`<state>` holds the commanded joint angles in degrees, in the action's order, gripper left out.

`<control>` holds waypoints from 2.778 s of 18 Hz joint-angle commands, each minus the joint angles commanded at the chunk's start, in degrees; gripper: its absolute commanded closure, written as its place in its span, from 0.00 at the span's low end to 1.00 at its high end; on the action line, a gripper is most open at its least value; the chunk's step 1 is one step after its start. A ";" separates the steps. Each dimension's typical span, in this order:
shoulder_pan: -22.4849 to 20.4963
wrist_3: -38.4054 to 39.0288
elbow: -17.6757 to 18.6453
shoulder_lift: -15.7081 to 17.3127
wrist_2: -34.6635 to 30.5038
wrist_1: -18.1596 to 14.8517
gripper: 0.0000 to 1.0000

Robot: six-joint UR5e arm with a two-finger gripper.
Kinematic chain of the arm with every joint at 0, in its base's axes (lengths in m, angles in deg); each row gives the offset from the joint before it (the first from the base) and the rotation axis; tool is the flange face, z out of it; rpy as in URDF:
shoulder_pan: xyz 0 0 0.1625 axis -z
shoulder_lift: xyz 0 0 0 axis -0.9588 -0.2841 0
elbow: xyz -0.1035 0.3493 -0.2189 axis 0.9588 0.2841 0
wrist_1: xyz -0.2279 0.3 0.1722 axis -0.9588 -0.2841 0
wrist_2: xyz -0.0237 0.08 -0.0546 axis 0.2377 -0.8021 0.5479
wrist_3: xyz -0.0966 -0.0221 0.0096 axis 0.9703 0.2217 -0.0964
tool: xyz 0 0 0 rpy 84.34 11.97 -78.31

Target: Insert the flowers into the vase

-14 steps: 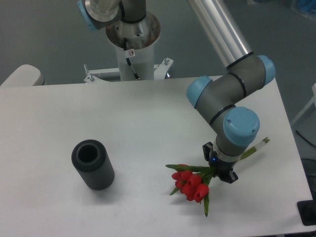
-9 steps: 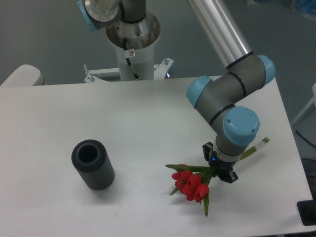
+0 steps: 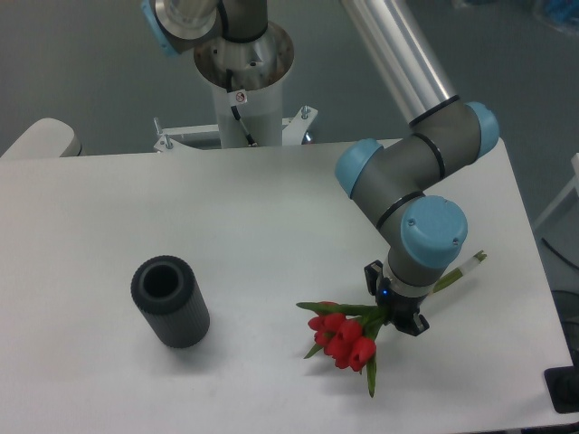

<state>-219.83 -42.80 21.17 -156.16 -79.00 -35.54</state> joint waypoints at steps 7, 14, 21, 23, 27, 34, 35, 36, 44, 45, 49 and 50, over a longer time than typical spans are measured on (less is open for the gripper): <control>2.37 13.52 0.27 1.93 9.93 0.79 0.93; 4.66 27.60 0.70 2.29 23.11 11.07 0.95; 3.87 31.02 0.62 4.13 37.68 14.31 0.97; 3.43 32.08 0.53 4.13 43.66 15.73 0.97; 2.73 33.23 0.27 4.31 53.69 15.73 0.97; 2.37 36.04 0.18 8.08 63.37 15.82 0.97; 2.46 36.04 0.26 8.87 63.64 15.82 0.97; 2.55 36.04 0.44 9.49 64.34 15.82 0.96; 3.51 35.08 5.61 13.36 74.09 16.43 0.96; 3.52 34.55 6.93 13.97 74.88 16.87 0.96; 4.48 31.05 11.94 15.64 77.52 17.93 0.95; 4.74 29.73 13.00 16.26 77.53 18.10 0.95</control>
<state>-215.09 -13.07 34.17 -139.91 -1.47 -17.43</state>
